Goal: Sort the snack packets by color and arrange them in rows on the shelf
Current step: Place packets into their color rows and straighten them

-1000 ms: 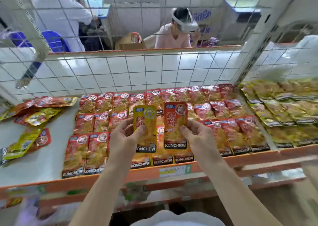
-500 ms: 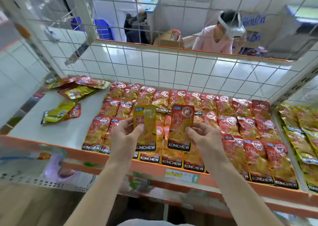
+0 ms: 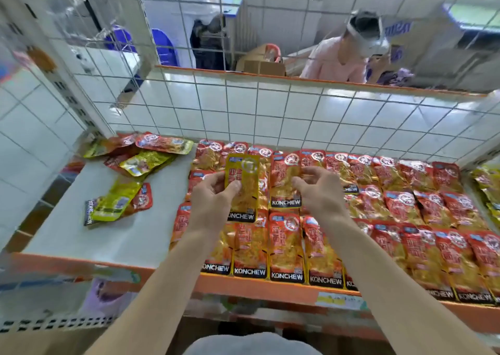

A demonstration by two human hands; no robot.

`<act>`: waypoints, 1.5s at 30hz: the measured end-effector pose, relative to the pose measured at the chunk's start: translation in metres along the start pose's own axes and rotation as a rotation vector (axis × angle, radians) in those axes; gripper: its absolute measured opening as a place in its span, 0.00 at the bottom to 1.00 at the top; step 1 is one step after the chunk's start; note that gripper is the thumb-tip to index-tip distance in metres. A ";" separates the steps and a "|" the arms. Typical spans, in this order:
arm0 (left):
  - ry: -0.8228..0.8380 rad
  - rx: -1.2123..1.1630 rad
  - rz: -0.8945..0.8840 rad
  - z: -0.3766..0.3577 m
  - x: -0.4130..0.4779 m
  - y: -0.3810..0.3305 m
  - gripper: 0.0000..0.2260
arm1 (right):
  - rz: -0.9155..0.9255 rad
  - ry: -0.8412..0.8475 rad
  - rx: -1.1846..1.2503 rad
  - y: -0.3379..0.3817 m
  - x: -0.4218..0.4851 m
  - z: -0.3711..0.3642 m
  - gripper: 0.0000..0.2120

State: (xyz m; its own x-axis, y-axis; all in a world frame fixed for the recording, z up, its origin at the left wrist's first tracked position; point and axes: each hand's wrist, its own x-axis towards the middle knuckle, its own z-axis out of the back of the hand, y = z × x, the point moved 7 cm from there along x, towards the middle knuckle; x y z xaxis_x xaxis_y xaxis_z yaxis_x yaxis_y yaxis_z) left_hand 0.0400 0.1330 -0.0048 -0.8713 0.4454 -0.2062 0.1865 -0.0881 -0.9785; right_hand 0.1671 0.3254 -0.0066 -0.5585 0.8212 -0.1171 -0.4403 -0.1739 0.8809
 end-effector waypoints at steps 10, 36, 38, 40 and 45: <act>0.100 0.020 0.011 0.007 0.030 -0.003 0.07 | 0.278 -0.040 -0.695 0.010 0.010 -0.033 0.23; 0.242 0.064 0.012 -0.079 -0.031 0.006 0.06 | 0.410 -0.098 -0.475 -0.006 -0.086 0.056 0.21; 0.275 0.079 -0.009 -0.105 -0.055 0.007 0.08 | 0.414 -0.129 -0.457 -0.016 -0.101 0.090 0.20; 0.302 0.093 -0.032 -0.136 -0.086 0.008 0.09 | 0.420 -0.169 -0.458 -0.031 -0.120 0.129 0.21; 0.369 0.063 -0.040 -0.223 -0.175 0.025 0.03 | 0.422 -0.276 -0.476 -0.085 -0.173 0.237 0.20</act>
State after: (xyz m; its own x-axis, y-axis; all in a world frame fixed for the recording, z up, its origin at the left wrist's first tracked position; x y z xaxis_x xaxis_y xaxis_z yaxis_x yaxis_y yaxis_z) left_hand 0.2983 0.2513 0.0085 -0.6532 0.7395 -0.1628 0.1174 -0.1135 -0.9866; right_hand 0.4679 0.3265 0.0478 -0.5783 0.7281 0.3680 -0.5203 -0.6766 0.5210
